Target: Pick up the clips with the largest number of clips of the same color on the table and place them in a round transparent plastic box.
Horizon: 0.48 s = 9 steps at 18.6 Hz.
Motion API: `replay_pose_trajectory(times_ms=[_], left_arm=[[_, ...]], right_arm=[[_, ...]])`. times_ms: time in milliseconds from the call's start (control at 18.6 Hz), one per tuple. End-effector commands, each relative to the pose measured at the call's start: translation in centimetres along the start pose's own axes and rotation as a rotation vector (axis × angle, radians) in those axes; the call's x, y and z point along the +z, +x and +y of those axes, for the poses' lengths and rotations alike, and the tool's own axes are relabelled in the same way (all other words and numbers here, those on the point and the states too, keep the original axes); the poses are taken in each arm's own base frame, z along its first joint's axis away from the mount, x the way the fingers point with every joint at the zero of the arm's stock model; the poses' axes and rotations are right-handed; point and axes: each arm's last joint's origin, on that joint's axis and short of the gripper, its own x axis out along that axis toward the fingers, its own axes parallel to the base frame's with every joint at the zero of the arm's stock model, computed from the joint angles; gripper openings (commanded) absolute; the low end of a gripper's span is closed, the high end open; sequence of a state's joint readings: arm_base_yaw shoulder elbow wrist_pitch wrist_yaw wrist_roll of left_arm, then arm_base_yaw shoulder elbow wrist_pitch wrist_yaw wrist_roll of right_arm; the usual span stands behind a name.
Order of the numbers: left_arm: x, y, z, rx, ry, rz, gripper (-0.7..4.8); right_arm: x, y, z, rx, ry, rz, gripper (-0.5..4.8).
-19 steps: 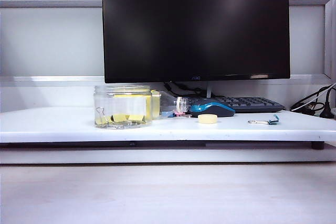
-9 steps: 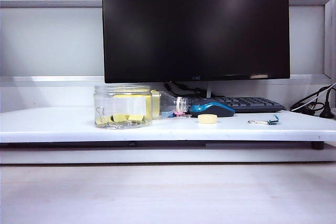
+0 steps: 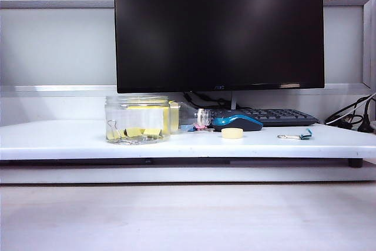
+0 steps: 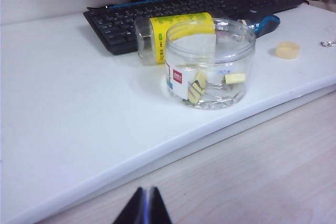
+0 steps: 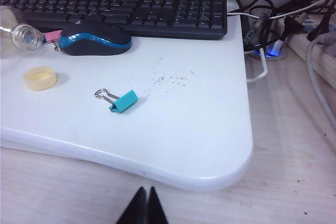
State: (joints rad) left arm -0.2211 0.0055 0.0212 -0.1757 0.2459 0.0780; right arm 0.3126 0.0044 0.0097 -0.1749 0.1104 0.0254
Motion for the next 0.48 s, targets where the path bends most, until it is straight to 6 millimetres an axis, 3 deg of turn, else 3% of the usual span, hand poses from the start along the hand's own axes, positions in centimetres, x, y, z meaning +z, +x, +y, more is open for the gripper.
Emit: replay_pose_trajectory(times_ms=[54, 269, 483], left_arm=[[-0.34, 0.07, -0.01, -0.003, -0.005, 0.016, 0.24], [-0.34, 0.08, 0.00, 0.002, -0.036, 0.017, 0.24], [-0.48, 0.05, 0.37, 0.132, -0.033, 0.036, 0.24]], right_arm=[[-0.04, 0.00, 0.00, 0.000, -0.002, 0.002, -0.01], [-0.03, 0.00, 0.00, 0.000, 0.000, 0.000, -0.01], [-0.02, 0.00, 0.00, 0.000, 0.000, 0.000, -0.01]])
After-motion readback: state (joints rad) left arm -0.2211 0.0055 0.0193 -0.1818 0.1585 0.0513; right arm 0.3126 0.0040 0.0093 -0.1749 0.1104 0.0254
